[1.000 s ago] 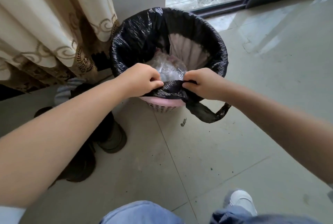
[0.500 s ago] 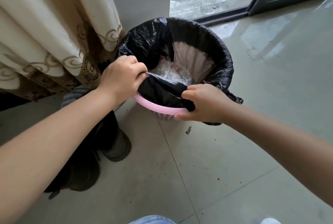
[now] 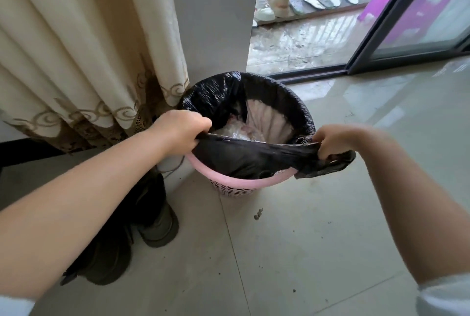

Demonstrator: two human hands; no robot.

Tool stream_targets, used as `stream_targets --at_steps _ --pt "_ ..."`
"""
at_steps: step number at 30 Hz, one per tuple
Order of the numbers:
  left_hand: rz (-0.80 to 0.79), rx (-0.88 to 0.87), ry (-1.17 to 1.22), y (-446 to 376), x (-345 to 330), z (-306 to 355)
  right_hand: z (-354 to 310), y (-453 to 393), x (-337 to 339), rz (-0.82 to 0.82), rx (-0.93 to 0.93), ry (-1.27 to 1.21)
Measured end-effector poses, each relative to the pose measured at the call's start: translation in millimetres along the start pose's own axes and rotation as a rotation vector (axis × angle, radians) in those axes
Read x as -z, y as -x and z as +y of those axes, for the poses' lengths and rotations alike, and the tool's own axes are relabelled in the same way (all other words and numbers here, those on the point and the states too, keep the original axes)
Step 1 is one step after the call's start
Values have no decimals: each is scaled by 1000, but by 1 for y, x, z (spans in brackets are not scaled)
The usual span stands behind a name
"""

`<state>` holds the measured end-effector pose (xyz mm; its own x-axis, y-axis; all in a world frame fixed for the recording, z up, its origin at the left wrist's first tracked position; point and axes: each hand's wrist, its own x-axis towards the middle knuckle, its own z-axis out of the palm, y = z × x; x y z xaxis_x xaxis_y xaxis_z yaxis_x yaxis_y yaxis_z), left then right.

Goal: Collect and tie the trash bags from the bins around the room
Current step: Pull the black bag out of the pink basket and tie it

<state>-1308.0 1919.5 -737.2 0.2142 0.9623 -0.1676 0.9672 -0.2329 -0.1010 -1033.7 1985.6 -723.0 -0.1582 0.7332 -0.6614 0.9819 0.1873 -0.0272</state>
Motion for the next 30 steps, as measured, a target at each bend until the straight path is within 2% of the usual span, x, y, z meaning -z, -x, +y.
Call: stream_targets --at_steps 2,3,6,8,10,12,14,16,17,18,20,23,24,26,28,30 --pt "126 167 -22 -5 -1 -4 10 -6 2 133 -99 -88" --pt "136 296 10 -6 -3 -6 13 -9 3 220 -150 -110" --pt "137 695 345 -15 -12 -16 18 -9 1 414 -332 -213" --pt "232 780 574 -22 -13 -18 21 -9 -2 430 -400 -352" --pt "369 734 746 -27 -8 -12 21 -9 -2 395 -358 -641" --pt "458 514 768 -27 4 4 18 -5 2 371 -292 -1088" --pt "447 184 674 -23 13 21 15 -4 12 578 -163 -1275" --pt "372 -30 545 -15 24 32 7 5 27 834 33 -1267" --pt "349 -112 500 -9 30 37 0 11 34 871 150 -1342" --pt "305 -175 471 -4 35 41 -7 18 41 846 266 -1492" --pt "99 -249 514 6 45 51 -17 33 53 728 483 -1754" --pt "-264 -231 772 17 52 58 -25 47 64 471 783 -2010" --pt "-353 -179 842 20 50 55 -27 49 65 413 802 -2015" --pt "-446 -74 842 26 39 41 -33 48 61 370 620 -1976" --pt "-485 -28 660 38 26 22 -36 32 50 410 385 -1790" --pt "-508 24 456 53 11 6 -43 18 41 481 265 -1529"
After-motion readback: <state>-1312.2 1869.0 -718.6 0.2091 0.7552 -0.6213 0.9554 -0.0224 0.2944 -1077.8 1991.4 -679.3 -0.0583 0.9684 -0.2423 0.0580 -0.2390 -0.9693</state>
